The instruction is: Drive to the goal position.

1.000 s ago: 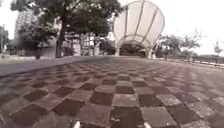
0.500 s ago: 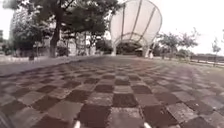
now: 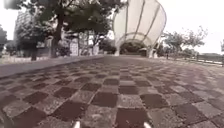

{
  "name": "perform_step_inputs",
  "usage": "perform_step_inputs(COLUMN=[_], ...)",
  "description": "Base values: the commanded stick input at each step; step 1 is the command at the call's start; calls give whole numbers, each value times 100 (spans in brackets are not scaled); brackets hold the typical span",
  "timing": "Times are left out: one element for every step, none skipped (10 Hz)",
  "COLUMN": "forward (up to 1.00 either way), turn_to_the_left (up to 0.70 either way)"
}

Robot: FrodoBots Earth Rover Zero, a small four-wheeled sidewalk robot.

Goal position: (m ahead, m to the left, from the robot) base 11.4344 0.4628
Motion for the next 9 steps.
perform_step_inputs(forward=[85, 85, 85, 85, 85, 85, 85, 85, 85], turn_to_the_left=[-22, -22, -22, -22, -3, 12, 12, 12, 12])
